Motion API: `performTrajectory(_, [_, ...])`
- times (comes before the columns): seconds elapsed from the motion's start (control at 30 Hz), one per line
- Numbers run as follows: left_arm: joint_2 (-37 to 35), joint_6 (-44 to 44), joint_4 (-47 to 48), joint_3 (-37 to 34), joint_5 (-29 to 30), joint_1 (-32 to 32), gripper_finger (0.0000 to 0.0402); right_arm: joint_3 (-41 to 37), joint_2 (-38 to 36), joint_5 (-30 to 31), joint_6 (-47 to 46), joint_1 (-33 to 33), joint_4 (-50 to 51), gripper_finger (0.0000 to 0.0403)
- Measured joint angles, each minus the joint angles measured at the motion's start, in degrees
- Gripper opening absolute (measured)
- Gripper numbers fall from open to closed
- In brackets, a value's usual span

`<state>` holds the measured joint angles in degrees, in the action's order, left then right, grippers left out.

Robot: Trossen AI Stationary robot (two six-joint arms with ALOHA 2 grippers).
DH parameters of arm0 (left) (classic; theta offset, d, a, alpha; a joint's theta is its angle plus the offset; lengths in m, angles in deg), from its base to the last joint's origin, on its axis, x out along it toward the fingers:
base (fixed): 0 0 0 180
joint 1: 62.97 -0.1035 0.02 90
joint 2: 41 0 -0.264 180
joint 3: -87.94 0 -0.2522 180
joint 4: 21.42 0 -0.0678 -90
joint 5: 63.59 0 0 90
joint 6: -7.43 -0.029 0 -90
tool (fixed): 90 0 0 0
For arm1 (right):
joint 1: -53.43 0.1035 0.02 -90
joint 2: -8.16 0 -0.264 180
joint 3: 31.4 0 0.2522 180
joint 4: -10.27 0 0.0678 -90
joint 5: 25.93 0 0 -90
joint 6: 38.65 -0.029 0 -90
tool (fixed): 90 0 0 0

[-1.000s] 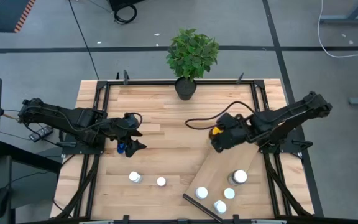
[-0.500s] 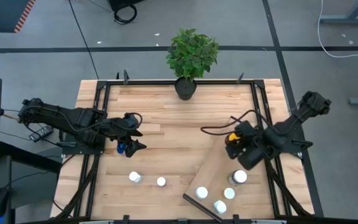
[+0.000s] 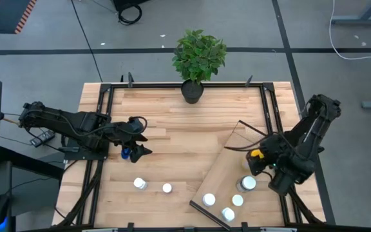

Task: Pick and place medicine bottles onto shelf by color
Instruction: Put the yellow medicine bottle on the shelf

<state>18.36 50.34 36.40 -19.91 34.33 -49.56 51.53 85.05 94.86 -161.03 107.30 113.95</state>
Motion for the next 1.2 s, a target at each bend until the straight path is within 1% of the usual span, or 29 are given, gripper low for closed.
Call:
performTrajectory(0.07, [0.0,0.1,0.0,0.0,0.0,0.0,0.0329,-0.9,0.0,-0.9,-0.1,1.2,0.2,0.0233])
performTrajectory(0.2, [0.0,1.2,0.0,0.0,0.0,0.0,0.0329,-2.6,0.0,-0.6,0.4,2.3,0.1,0.0233])
performTrajectory(0.4, [0.0,3.0,-0.1,0.0,0.0,0.0,0.0329,-5.5,0.0,1.7,2.9,3.3,0.1,0.0234])
performTrajectory(0.53, [0.0,4.8,-0.1,0.0,0.0,0.0,0.0329,-7.5,0.0,2.4,2.8,4.6,0.1,0.0234])
performTrajectory(0.67, [0.0,7.4,-0.1,0.0,0.0,0.0,0.0329,-8.6,-0.1,3.2,1.9,6.3,0.2,0.0235])
performTrajectory(0.83, [0.0,9.9,-0.1,0.0,0.0,0.0,0.0329,-8.6,-0.1,3.1,2.2,6.7,0.2,0.0237])
performTrajectory(1.0, [0.0,11.0,-0.3,0.0,0.0,0.0,0.0329,-8.2,0.0,0.7,3.1,6.7,0.3,0.0265])
performTrajectory(1.2, [0.0,11.0,-2.3,0.0,0.0,0.0,0.0329,-8.0,-0.3,0.4,3.5,7.0,0.0,0.0302])
